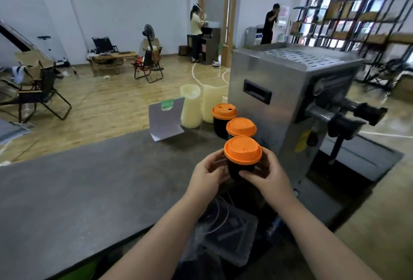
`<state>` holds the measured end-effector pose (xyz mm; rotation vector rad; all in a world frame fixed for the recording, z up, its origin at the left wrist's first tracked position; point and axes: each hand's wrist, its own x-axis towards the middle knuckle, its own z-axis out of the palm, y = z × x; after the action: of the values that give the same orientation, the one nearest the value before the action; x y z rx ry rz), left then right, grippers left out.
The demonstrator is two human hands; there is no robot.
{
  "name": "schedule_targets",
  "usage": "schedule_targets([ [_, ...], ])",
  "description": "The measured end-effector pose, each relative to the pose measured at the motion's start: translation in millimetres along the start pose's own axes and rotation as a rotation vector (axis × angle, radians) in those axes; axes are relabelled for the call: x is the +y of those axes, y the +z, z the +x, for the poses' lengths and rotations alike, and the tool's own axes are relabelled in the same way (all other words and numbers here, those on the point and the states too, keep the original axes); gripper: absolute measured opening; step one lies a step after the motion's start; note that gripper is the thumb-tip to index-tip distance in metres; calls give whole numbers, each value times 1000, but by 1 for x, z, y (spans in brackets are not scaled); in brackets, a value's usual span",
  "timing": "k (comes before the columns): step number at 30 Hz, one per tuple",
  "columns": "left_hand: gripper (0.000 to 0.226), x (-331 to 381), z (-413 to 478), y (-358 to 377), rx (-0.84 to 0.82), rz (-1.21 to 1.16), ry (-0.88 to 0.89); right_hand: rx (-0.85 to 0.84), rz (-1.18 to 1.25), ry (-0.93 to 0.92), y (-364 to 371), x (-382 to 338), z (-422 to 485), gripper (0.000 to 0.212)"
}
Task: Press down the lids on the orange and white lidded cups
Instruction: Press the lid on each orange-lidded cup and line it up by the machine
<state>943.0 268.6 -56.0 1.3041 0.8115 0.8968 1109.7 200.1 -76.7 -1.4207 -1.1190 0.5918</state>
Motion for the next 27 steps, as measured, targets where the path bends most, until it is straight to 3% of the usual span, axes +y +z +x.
schedule_targets([
  [8,52,-6,30,39,10,206,63,55,-67,26,-36,21,24,69],
  [21,53,-1,33,47,-63,72,-33,49,-52,58,-44,29,29,72],
  [27,56,-4,32,40,-107,93,-81,85,-122,107,-38,31,22,61],
])
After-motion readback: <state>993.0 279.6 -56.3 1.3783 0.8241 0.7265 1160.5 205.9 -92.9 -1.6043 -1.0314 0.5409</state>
